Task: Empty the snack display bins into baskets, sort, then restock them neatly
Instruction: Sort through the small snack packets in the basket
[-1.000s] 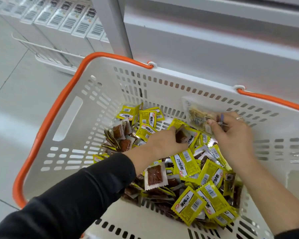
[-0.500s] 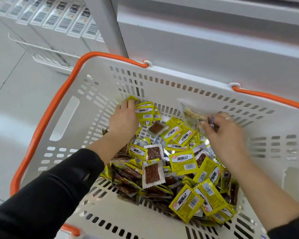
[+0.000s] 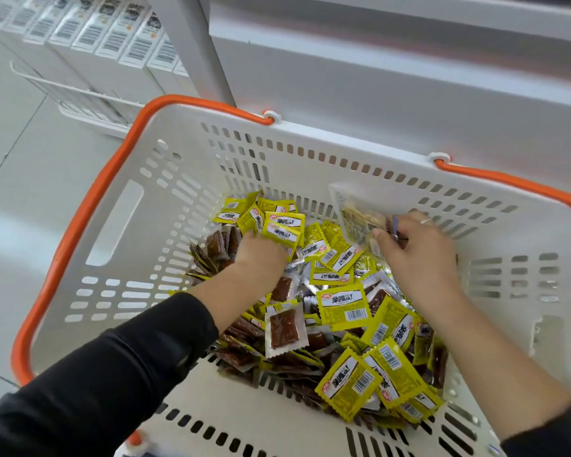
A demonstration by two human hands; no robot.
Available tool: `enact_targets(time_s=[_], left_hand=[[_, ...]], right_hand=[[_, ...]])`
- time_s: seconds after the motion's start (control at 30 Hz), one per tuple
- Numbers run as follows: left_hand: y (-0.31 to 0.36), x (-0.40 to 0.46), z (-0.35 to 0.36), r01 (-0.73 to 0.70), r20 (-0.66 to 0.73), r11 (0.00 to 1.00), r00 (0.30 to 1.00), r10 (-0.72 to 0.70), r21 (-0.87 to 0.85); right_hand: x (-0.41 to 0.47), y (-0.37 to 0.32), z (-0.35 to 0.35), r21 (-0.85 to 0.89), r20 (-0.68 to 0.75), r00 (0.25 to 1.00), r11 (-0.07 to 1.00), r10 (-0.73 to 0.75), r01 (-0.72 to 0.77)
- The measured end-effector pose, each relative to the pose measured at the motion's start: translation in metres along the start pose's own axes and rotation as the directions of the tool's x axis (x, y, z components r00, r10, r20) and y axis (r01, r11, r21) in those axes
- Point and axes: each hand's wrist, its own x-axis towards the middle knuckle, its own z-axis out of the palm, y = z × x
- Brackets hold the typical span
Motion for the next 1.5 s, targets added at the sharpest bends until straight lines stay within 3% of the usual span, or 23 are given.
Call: enact_targets(time_s=[0.1,0.2,0.33,0.47,0.53,0.67,0.73,0.87,1.0,1.13,1.27,1.37,1.43,1.5], left_hand=[[-0.009,0.007,-0.001,0.017,-0.006,0.981,1.000,-0.019,-0.192],[0.006,0.005,0.003,0.052,0.067,0.883,0.997,-0.023,-0.466],[0.018,0.008,0.007,0.122,0.122,0.827,0.990,-0.065,-0.549],[0.019,0.016,0.004,0.162,0.258,0.743,0.966,0.015,-0.649],[0.030,0.010,0.005,0.141,0.246,0.746,0.969,0.031,-0.651],[0.051,-0.005,0.018,0.105,-0.004,0.833,0.992,-0.127,-0.543],[0.054,-0.009,0.029,0.090,-0.075,0.891,0.988,-0.137,-0.445],[0.059,-0.008,0.035,0.109,-0.061,0.906,0.987,-0.146,-0.408],[0.059,-0.004,0.028,0.139,0.000,0.860,0.987,-0.159,-0.492],[0.041,0.008,0.018,0.192,0.099,0.629,0.979,-0.181,-0.753],[0.029,0.012,0.016,0.139,0.099,0.557,0.990,-0.101,-0.819],[0.023,0.000,0.019,0.018,-0.009,0.258,0.994,-0.105,-0.966],[0.017,-0.014,0.014,-0.076,-0.088,0.071,0.978,-0.190,-0.995],[0.004,-0.027,0.001,-0.167,-0.146,-0.042,0.939,-0.312,-0.985]], right_hand=[[0.001,0.000,0.002,-0.012,0.018,1.000,1.000,-0.007,0.007],[0.002,0.000,0.002,-0.001,0.014,1.000,1.000,-0.009,0.009],[0.001,0.001,0.001,0.022,0.011,1.000,1.000,-0.001,0.000],[0.001,0.001,0.001,0.017,0.007,1.000,1.000,-0.003,0.003],[0.001,0.001,0.002,0.022,0.004,1.000,1.000,0.002,-0.002],[0.001,0.001,0.001,0.021,0.011,1.000,1.000,0.009,-0.010],[0.001,0.001,0.000,0.029,0.013,1.000,0.999,0.015,-0.016],[0.001,0.000,0.000,0.007,0.027,0.999,1.000,0.021,-0.022],[0.000,-0.002,-0.001,0.023,0.028,0.999,0.999,0.033,-0.033],[0.001,-0.002,-0.001,0.013,0.023,0.999,0.999,0.031,-0.032],[0.001,-0.002,-0.002,0.043,0.002,0.998,0.997,0.058,-0.058],[0.003,-0.003,-0.005,0.108,-0.035,0.996,0.991,0.080,-0.075],[0.005,-0.003,-0.006,0.185,-0.060,0.991,0.977,0.116,-0.103],[0.005,-0.003,-0.005,0.242,-0.070,0.989,0.964,0.131,-0.111]])
